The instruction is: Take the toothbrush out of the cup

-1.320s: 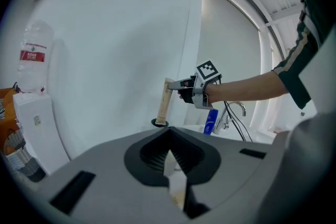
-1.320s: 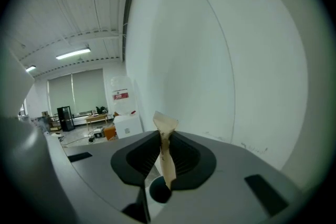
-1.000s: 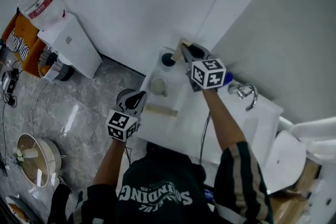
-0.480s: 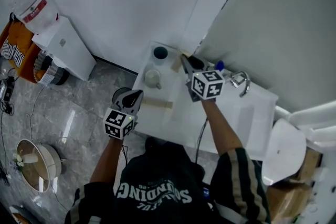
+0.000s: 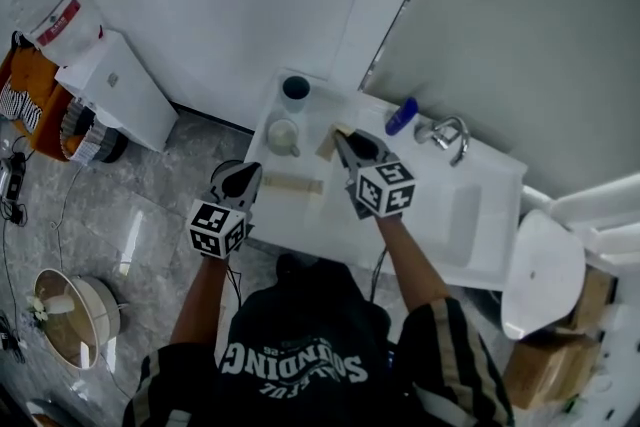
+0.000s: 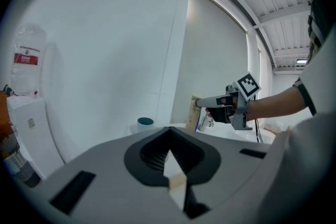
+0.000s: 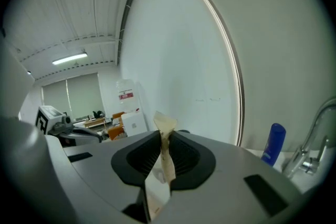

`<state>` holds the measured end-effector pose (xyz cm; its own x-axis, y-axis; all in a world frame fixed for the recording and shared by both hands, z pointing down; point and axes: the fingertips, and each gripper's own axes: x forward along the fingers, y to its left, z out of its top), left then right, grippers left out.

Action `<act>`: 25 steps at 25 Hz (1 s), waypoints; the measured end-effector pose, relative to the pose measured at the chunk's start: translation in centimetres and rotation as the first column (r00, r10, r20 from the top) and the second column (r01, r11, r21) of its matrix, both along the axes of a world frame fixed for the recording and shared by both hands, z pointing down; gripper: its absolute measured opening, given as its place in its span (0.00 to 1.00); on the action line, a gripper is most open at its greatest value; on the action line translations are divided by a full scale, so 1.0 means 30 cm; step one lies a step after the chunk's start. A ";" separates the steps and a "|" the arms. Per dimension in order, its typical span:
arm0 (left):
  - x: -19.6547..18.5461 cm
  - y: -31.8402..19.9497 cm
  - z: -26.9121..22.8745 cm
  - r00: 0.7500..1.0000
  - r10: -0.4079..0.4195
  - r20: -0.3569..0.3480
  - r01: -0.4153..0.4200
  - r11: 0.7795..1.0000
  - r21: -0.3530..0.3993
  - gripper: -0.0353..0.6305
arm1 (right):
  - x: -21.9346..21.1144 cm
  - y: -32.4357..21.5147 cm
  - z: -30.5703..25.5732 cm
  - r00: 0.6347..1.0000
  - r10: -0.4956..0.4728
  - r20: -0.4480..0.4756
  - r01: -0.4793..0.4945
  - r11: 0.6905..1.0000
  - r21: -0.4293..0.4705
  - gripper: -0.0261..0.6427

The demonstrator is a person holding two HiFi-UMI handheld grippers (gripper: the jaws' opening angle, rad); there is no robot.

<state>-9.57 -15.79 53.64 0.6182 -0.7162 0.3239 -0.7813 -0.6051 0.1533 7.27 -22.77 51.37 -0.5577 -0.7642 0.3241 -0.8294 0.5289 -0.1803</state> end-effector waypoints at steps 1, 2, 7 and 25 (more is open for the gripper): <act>-0.006 -0.001 -0.001 1.000 -0.005 0.001 0.005 1.000 -0.001 0.05 | -0.017 0.017 0.007 1.000 -0.011 0.010 0.011 1.000 -0.009 0.11; -0.010 -0.002 0.000 1.000 -0.009 0.003 0.009 1.000 -0.001 0.05 | -0.036 0.035 0.017 1.000 -0.024 0.018 0.024 1.000 -0.019 0.11; -0.023 -0.012 0.001 1.000 -0.026 0.004 0.026 1.000 -0.005 0.05 | -0.132 0.108 0.079 0.996 -0.083 0.044 0.086 0.994 -0.068 0.11; -0.106 -0.008 0.049 0.995 -0.098 0.000 0.098 0.994 -0.040 0.05 | -0.293 0.190 0.384 0.955 -0.024 0.296 0.143 0.911 -0.387 0.11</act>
<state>-12.75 -16.04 55.09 0.5462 -0.7600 0.3522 -0.8363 -0.5189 0.1770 -1.52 -17.08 62.90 -0.7261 -0.5492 0.4138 -0.6695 0.4275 -0.6075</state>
